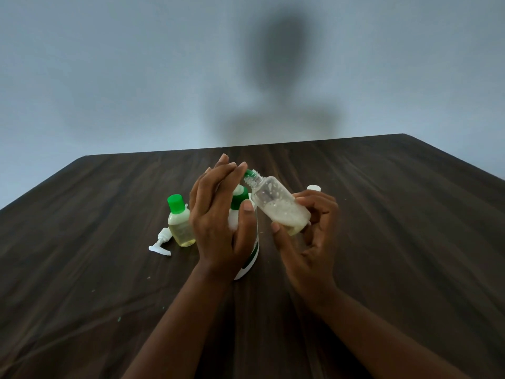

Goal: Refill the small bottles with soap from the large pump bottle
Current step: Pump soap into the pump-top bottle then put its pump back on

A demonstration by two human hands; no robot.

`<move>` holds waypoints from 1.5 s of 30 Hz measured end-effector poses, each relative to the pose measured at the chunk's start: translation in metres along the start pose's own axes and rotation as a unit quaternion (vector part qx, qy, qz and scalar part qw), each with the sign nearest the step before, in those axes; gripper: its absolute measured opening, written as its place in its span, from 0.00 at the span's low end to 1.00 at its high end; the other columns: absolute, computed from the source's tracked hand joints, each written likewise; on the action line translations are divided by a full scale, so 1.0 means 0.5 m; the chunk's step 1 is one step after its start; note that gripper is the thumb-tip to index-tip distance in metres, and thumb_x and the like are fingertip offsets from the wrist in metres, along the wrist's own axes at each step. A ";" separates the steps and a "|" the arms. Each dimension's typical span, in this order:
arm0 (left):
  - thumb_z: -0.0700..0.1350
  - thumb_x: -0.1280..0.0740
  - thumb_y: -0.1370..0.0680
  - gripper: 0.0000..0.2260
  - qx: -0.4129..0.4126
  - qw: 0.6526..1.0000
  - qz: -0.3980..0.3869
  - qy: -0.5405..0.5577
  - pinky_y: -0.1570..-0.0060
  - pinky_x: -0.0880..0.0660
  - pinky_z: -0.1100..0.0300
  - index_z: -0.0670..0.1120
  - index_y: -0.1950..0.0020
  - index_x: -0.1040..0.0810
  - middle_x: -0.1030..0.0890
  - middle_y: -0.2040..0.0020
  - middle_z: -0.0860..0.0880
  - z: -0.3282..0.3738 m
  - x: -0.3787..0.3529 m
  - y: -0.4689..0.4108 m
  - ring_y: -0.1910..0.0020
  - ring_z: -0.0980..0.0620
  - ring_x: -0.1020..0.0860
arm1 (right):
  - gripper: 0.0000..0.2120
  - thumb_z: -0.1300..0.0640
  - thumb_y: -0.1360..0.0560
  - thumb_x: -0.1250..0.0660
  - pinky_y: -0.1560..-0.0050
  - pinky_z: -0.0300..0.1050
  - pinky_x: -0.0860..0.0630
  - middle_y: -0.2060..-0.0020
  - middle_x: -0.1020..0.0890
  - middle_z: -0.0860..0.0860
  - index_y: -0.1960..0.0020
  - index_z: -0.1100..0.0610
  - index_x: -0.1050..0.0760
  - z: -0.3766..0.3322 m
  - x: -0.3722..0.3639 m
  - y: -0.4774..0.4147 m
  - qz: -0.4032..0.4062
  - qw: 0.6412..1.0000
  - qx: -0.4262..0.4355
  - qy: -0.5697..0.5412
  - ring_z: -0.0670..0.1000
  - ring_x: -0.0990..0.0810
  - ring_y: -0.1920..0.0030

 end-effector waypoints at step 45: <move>0.39 0.44 0.25 0.16 0.001 0.999 0.039 0.033 0.50 0.23 0.42 0.35 0.50 0.19 0.21 0.49 0.46 -0.009 0.004 -0.002 0.48 0.43 0.20 | 0.18 0.60 0.30 0.29 0.50 0.38 0.25 0.48 0.28 0.51 0.45 0.57 0.33 0.016 0.004 0.004 -0.010 0.999 0.002 0.030 0.46 0.26 0.47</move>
Point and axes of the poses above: each hand's wrist, its own y-axis away from the middle knuckle, its own x-axis out of the back of the hand, z = x × y, the point moved 2 cm from there along -y, towards the middle knuckle
